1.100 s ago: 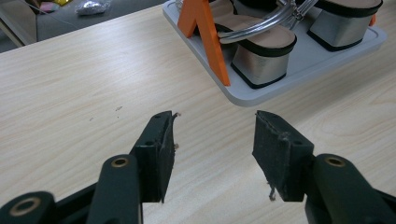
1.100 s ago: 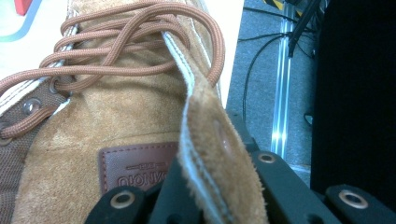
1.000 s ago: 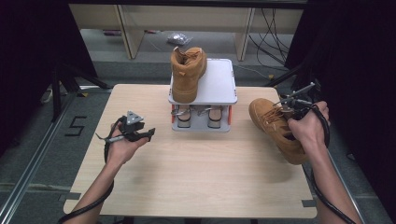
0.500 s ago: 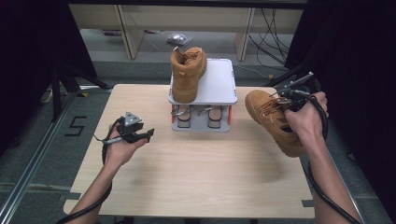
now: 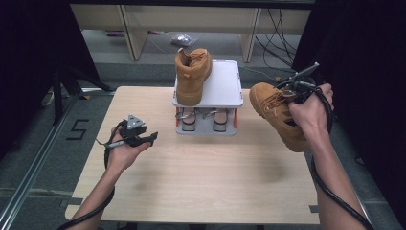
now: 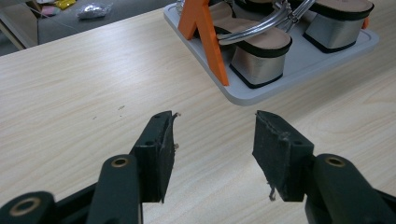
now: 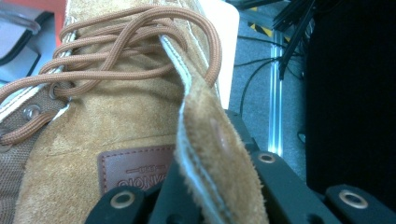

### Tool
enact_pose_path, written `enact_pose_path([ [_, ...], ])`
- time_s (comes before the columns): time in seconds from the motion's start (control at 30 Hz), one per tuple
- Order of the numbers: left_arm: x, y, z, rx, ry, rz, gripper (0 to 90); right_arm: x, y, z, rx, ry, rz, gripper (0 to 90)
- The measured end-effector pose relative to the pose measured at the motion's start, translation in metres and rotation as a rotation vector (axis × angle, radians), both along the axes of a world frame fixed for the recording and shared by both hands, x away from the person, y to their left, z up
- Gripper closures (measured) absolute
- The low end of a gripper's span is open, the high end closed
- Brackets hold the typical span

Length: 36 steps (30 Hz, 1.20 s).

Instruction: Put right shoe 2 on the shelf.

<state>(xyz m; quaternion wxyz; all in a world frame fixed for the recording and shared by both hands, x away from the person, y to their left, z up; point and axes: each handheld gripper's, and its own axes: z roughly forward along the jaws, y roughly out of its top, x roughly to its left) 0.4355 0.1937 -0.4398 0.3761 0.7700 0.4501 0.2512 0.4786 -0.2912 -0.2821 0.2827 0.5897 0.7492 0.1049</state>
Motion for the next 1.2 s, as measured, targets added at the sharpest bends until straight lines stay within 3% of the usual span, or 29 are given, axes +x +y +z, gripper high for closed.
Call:
enact_pose_path([
  [0.17,0.000,0.001,0.000,0.004,-0.001,-0.001,47.4,0.006,0.005,0.006,-0.018,-0.013,0.021,87.3],
  [0.27,-0.001,0.002,-0.001,0.007,0.000,-0.002,47.4,0.008,0.010,0.008,-0.004,-0.014,-0.008,87.3],
  [0.37,-0.001,0.002,-0.001,0.007,0.003,0.001,47.4,0.011,0.010,0.012,-0.011,-0.023,0.019,87.3],
  [0.4,-0.001,0.001,-0.002,-0.012,-0.004,0.012,47.4,0.012,0.011,0.013,-0.009,-0.025,0.017,87.3],
  [0.5,-0.001,0.001,-0.002,-0.014,-0.005,0.008,47.5,0.014,0.015,0.016,-0.002,-0.031,-0.016,87.3],
  [0.53,-0.001,0.003,-0.001,0.007,0.000,-0.001,47.4,0.016,0.015,0.017,-0.007,-0.036,-0.002,87.3],
  [0.83,-0.001,0.003,-0.001,0.009,0.000,0.002,47.5,0.023,0.021,0.029,-0.009,-0.048,0.005,87.3],
  [0.9,-0.001,0.001,-0.002,-0.013,-0.009,0.010,47.5,0.025,0.025,0.033,-0.011,-0.052,0.008,87.3],
  [0.93,-0.001,0.003,-0.001,0.013,0.000,-0.009,47.5,0.026,0.026,0.034,-0.011,-0.054,0.007,87.3],
  [1.2,-0.001,0.003,-0.001,0.016,0.004,-0.008,47.5,0.035,0.042,0.045,-0.007,-0.072,0.010,87.3],
])
